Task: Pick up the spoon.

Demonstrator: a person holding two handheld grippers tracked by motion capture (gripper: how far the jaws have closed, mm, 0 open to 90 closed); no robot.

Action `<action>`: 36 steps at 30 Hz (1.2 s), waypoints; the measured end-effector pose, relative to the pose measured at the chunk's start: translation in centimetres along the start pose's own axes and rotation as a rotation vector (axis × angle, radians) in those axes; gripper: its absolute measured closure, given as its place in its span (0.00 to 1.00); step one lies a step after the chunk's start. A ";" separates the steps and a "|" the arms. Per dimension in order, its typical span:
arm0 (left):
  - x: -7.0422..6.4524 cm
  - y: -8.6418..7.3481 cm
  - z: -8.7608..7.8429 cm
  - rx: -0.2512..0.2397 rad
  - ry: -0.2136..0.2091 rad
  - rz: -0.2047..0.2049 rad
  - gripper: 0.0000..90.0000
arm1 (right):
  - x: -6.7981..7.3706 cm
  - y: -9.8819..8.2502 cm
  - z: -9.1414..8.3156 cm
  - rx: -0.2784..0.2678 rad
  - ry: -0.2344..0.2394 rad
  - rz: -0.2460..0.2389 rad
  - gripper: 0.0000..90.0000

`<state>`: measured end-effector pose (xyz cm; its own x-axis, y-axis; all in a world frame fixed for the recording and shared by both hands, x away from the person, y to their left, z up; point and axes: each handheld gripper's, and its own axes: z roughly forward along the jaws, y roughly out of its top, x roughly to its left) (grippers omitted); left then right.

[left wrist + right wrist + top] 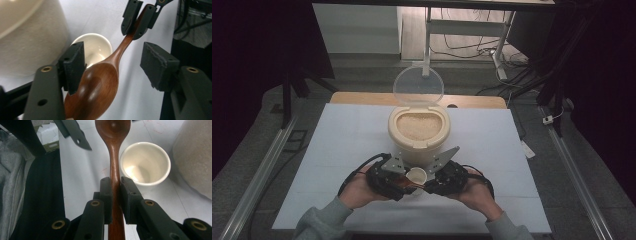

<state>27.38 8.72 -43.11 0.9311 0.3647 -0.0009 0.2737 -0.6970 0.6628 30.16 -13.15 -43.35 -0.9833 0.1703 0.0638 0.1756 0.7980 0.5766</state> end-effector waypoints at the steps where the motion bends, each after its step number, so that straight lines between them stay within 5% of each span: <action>1: 0.0 0.1 0.1 0.009 -0.009 0.004 0.42 | 0.1 0.0 0.0 0.002 0.000 -0.003 0.88; 20: 0.1 0.5 2.2 0.128 -0.098 0.045 0.66 | 1.1 0.6 0.2 0.011 -0.015 -0.101 0.88; 31: -0.7 0.4 3.3 0.190 -0.168 0.127 0.86 | 2.1 0.8 0.4 0.027 -0.009 -0.229 0.88; 36: -0.7 0.4 3.3 0.181 -0.151 0.127 0.87 | 2.0 0.8 0.4 0.020 -0.010 -0.225 0.87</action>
<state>27.59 6.16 -45.33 0.9825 0.1804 -0.0465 0.1780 -0.8354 0.5200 28.34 -11.97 -43.13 -0.9973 -0.0079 -0.0726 -0.0473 0.8275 0.5595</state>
